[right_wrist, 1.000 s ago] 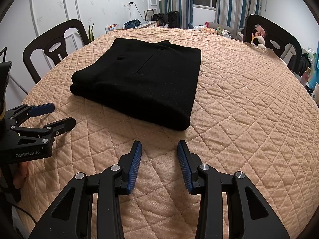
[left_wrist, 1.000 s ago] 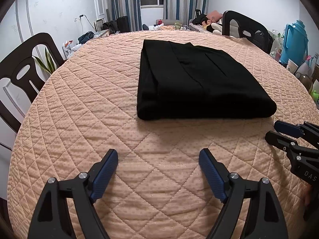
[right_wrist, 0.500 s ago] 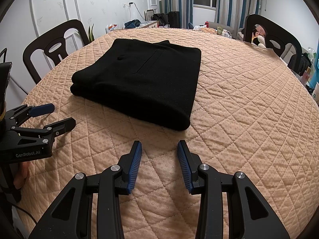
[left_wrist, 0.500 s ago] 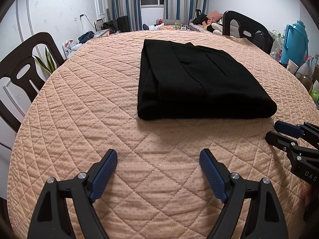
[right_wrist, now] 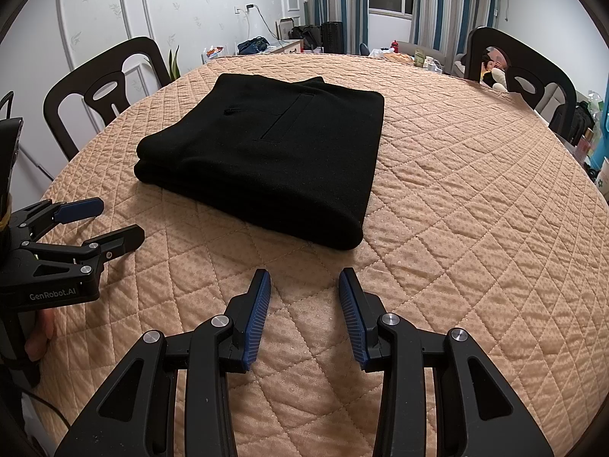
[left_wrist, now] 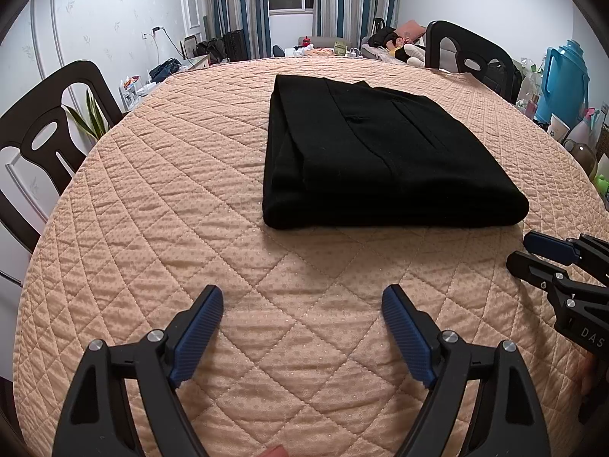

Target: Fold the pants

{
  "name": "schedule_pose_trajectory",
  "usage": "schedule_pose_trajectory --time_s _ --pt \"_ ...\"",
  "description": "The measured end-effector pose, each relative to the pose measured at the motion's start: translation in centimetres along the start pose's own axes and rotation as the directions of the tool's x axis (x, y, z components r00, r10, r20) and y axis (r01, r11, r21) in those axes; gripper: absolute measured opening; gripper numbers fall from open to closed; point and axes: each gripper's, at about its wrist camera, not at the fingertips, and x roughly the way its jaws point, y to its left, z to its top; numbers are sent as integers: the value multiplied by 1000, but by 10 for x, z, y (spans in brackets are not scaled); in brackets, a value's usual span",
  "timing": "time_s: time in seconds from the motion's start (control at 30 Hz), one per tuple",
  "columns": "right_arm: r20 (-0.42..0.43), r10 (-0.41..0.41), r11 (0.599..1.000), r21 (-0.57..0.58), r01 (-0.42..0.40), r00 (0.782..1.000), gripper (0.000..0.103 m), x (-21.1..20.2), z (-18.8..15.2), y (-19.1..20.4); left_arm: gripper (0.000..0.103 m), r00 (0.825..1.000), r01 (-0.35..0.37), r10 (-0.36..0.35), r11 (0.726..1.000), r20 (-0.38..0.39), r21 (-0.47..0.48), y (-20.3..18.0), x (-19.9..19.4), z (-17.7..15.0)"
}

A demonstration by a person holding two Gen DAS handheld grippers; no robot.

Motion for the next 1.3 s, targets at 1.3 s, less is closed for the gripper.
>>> schedule_pose_trajectory --time_s 1.3 --pt "0 -1 1000 -1 1 1000 39 0 0 0 90 1000 -2 2 1000 -1 -1 1 1 0"
